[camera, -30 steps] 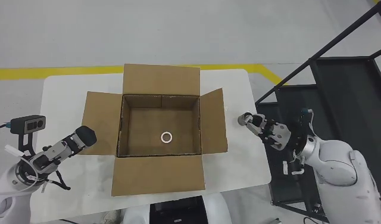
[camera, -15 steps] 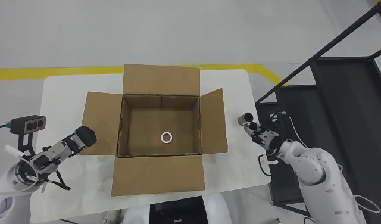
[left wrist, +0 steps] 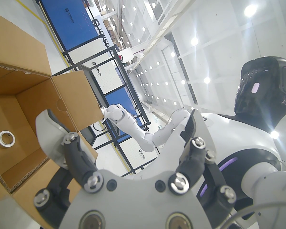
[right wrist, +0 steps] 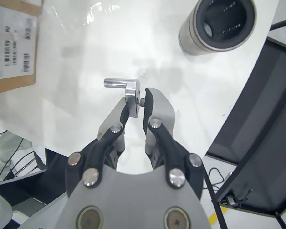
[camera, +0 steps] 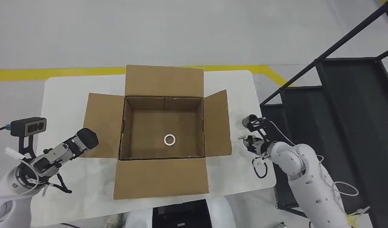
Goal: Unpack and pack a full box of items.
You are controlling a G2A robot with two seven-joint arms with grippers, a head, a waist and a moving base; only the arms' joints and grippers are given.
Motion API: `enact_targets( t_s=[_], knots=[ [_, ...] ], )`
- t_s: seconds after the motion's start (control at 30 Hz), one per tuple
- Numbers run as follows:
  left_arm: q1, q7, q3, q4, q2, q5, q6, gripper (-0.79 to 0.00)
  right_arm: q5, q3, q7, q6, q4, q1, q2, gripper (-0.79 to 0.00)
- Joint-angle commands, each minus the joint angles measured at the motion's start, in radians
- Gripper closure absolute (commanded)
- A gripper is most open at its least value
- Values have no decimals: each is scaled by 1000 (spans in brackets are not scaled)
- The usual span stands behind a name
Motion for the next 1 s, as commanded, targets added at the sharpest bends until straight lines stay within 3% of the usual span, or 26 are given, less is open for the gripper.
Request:
enact_targets(
  t_s=[0.0, 0.4, 0.47, 0.5, 0.57, 0.6, 0.63, 0.8, 0.97],
  knots=[
    [0, 0, 0, 0, 0, 0, 0, -785, -16, -23, 20, 28, 18, 21, -2, 0],
    [0, 0, 0, 0, 0, 0, 0, -785, -11, -79, 75, 94, 86, 73, -5, -12],
    [0, 0, 0, 0, 0, 0, 0, -785, -8, -85, 86, 101, 93, 77, -5, -102],
    [0, 0, 0, 0, 0, 0, 0, -785, -5, -88, 88, 103, 98, 80, -5, -225],
    [0, 0, 0, 0, 0, 0, 0, -785, 2, -93, 95, 106, 109, 87, -6, -388],
    [0, 0, 0, 0, 0, 0, 0, -785, 2, -95, 96, 107, 111, 89, -5, -705],
    [0, 0, 0, 0, 0, 0, 0, -785, 3, -96, 96, 110, 113, 90, -5, -785],
    [0, 0, 0, 0, 0, 0, 0, -785, 18, -80, 67, 115, 76, 61, -2, -785],
    [0, 0, 0, 0, 0, 0, 0, -785, 69, 29, -29, 107, -90, -89, 9, -785]
  ],
)
